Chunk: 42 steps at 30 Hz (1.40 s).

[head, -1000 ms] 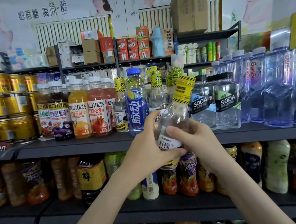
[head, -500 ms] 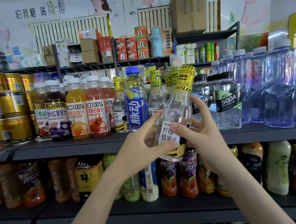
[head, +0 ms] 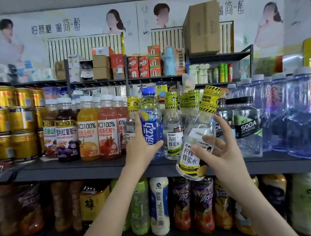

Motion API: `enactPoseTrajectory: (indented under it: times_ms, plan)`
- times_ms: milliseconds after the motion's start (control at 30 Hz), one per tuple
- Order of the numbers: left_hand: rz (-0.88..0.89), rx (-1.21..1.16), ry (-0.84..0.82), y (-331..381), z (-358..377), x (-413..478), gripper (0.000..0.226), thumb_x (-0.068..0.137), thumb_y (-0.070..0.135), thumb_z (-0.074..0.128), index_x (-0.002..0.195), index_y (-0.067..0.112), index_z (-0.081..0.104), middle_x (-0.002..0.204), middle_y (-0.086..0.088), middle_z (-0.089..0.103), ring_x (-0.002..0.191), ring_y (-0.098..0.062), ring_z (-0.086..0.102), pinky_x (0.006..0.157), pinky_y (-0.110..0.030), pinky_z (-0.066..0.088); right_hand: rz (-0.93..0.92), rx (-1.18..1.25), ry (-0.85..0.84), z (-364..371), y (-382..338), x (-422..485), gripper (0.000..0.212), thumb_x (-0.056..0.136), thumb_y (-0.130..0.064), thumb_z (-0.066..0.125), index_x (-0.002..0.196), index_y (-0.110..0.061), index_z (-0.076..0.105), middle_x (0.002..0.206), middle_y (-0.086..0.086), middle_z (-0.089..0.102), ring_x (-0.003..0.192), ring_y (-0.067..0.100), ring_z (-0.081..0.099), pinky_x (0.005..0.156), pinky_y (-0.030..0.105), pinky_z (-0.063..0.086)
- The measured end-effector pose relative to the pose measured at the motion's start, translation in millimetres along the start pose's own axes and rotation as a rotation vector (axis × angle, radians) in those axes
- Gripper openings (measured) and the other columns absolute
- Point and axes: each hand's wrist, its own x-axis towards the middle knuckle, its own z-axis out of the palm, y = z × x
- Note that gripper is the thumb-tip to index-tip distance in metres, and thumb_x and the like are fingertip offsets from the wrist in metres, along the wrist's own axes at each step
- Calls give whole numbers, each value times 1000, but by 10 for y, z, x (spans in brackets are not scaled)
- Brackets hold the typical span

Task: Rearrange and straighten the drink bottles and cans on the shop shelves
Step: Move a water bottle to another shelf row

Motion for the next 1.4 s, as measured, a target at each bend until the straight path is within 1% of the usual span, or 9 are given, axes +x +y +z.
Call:
enactPoseTrajectory:
  times_ms: [267,400,533,633,733,967,1033,1167,1400]
  plan:
    - [-50,-181,174,-176,-288,-232,104,76,36,77,148,46,4,121,13,59,104,-11,60,89,-26,46,-14,-45,-30,169,159,95,79,74,-25,80,125,-66,36,132,-8,55,110,11,63,86,27,54]
    - [-70,-293,269,-330,-614,-385,104,72,35,80,147,49,9,122,15,61,103,-5,62,94,-38,51,-70,-89,-67,449,198,215,78,76,-25,79,129,-60,35,133,-7,53,85,0,62,70,22,53]
    - [-93,-290,333,-405,-908,-512,102,74,29,80,147,49,11,114,16,62,92,9,57,87,-23,47,-74,-124,-125,862,259,391,82,77,-27,79,138,-52,31,144,-16,43,90,28,63,78,45,57]
    - [-91,-285,358,-505,-1048,-582,104,72,31,80,146,53,9,117,15,63,99,3,60,94,-32,50,-81,-160,-147,1149,317,513,79,80,-26,77,138,-48,29,143,-23,36,80,-2,59,79,31,56]
    - [-105,-289,369,-612,-1127,-629,105,72,29,81,146,53,10,112,21,63,100,6,59,93,-32,49,-29,-204,-192,1352,418,610,80,83,-26,74,145,-42,26,146,-19,35,72,4,57,64,7,46]
    - [-126,-292,360,-744,-1205,-722,105,71,29,81,143,57,10,108,25,62,103,0,62,89,-34,53,45,-303,-321,1569,558,784,91,89,-30,68,152,-40,4,141,-6,47,48,2,41,49,13,40]
    - [-152,-304,334,-749,-1175,-807,105,71,30,81,142,59,10,106,22,65,97,1,63,88,-38,55,69,-328,-330,1544,487,704,89,92,-30,64,152,-42,0,119,-6,54,57,-3,50,55,7,40]
    - [-197,-348,246,-793,-1064,-1073,104,69,31,82,139,64,11,106,20,69,94,2,66,86,-39,56,-7,-307,-240,1509,324,330,80,91,-33,64,153,-33,13,152,-6,36,131,5,38,104,21,32]
    - [-207,-331,24,-918,-802,-1575,103,68,30,83,141,61,17,112,17,68,99,2,64,82,-31,56,249,-217,-531,1425,256,-527,74,73,-51,74,137,-33,42,116,-21,59,109,1,58,97,30,49]
